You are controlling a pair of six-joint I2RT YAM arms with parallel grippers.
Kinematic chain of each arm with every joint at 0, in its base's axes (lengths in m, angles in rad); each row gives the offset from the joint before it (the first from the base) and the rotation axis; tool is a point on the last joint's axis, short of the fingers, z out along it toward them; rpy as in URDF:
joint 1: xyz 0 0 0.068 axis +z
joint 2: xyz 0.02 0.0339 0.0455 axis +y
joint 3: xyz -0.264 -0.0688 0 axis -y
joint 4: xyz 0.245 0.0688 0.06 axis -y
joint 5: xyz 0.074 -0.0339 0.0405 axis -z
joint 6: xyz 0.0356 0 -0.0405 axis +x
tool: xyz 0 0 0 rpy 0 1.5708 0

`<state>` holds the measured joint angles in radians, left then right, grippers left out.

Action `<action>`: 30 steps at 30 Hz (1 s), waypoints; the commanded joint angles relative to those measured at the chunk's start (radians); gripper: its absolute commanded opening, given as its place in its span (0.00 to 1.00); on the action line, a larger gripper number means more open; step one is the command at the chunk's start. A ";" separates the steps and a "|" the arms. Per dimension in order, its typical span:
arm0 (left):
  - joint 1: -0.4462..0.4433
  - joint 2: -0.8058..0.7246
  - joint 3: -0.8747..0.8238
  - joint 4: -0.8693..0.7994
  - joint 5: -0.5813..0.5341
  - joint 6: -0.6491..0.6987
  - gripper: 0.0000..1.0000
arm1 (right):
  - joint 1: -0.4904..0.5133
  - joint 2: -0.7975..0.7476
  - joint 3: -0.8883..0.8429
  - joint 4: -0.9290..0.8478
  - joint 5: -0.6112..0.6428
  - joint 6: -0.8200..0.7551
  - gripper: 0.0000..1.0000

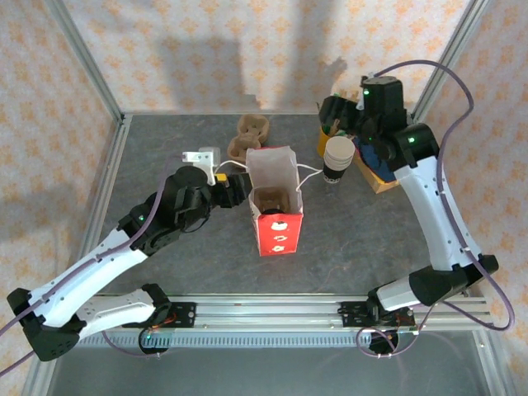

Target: Pack the takeout coffee

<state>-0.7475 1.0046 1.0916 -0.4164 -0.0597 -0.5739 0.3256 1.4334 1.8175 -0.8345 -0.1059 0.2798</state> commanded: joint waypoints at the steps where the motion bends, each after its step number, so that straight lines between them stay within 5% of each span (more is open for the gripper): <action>1: 0.013 0.017 0.045 -0.034 -0.068 0.016 0.77 | -0.096 0.017 -0.028 0.038 -0.057 -0.051 0.90; 11: 0.031 0.046 0.074 -0.063 -0.108 0.023 0.77 | -0.255 0.215 -0.029 0.116 -0.113 -0.106 0.80; 30: 0.043 0.023 0.019 -0.022 -0.087 0.046 0.77 | -0.281 0.511 0.199 0.131 -0.099 -0.212 0.57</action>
<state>-0.7132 1.0492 1.1282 -0.4572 -0.1387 -0.5476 0.0467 1.9251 1.9747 -0.7136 -0.2047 0.0959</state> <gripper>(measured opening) 0.767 0.574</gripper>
